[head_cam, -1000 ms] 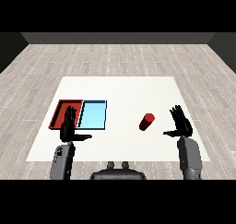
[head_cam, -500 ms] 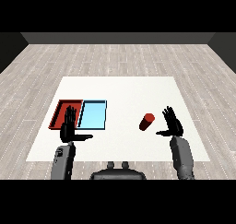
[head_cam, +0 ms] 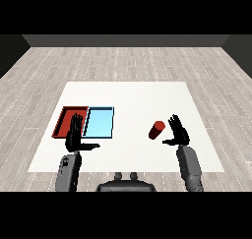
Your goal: Pick the red can and put it in the red box
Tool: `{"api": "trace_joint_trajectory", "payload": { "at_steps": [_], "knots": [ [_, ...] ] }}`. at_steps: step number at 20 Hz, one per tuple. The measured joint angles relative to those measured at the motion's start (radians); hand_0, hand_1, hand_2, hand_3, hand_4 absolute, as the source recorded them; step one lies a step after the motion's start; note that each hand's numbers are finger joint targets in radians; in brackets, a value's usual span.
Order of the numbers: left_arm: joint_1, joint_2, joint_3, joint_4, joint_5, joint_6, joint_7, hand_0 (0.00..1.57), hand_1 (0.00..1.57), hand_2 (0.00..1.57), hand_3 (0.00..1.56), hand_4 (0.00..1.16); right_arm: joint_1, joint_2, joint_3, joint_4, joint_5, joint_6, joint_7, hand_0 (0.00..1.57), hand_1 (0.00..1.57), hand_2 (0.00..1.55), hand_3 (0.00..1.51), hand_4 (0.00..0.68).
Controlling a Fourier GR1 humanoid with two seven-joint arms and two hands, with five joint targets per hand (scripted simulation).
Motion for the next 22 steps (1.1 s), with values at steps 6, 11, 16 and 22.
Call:
{"api": "trace_joint_trajectory", "payload": {
  "at_steps": [6,11,16,22],
  "knots": [
    [-0.005,-0.002,-0.004,-0.007,0.002,0.004,0.011,0.0,0.0,0.0,0.0,0.0,-0.024,0.026,0.022,-0.007,-0.019,-0.034,0.034,0.0,0.0,0.0,0.0,0.0],
    [0.013,0.001,-0.008,-0.023,0.013,-0.012,0.011,0.0,0.0,0.0,0.0,0.0,-0.04,0.045,0.045,0.021,-0.009,-0.056,0.023,0.0,0.0,0.0,0.0,0.0],
    [0.004,0.009,0.003,-0.028,0.031,-0.022,0.025,0.0,0.0,0.0,0.0,0.0,-0.072,0.048,0.055,0.085,0.005,-0.067,-0.007,0.0,0.0,0.0,0.0,0.0],
    [0.014,0.0,-0.005,-0.03,0.016,-0.015,0.011,0.0,0.0,0.0,0.0,0.0,-0.098,0.046,0.055,0.148,0.012,-0.085,-0.035,0.0,0.0,0.0,0.0,0.0]
  ]
}}
